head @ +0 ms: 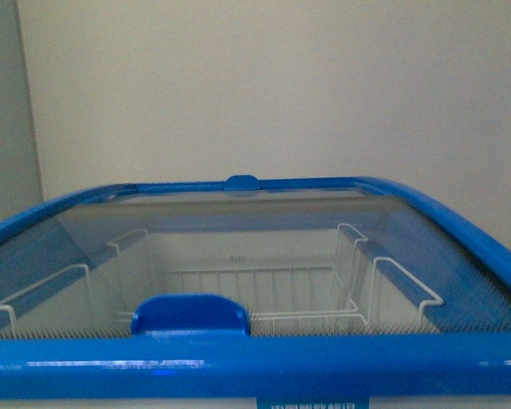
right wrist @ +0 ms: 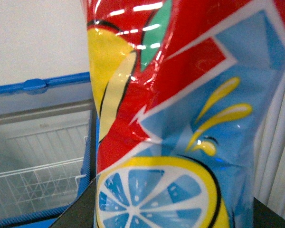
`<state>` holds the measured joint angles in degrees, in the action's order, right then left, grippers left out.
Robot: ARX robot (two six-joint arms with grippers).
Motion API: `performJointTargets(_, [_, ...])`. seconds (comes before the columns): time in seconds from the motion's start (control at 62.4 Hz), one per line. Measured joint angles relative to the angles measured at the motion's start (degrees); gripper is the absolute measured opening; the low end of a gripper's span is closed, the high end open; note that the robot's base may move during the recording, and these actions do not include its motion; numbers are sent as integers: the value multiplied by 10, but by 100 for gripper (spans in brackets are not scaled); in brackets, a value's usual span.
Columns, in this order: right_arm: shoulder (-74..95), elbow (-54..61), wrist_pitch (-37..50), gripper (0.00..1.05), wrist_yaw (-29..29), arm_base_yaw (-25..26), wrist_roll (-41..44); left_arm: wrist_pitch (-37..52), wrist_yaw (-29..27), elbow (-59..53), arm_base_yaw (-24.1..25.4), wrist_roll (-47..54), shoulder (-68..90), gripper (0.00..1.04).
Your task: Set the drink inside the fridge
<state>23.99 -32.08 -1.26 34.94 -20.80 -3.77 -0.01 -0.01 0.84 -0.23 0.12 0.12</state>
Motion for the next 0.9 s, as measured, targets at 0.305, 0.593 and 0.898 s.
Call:
performJointTargets(0.305, [0, 0, 1, 42, 0, 0, 0, 0, 0, 0, 0, 0, 0, 97])
performJointTargets(0.593, [0, 0, 1, 42, 0, 0, 0, 0, 0, 0, 0, 0, 0, 97])
performJointTargets(0.898, [0, 0, 1, 42, 0, -1, 0, 252, 226, 80, 23, -104, 342, 97])
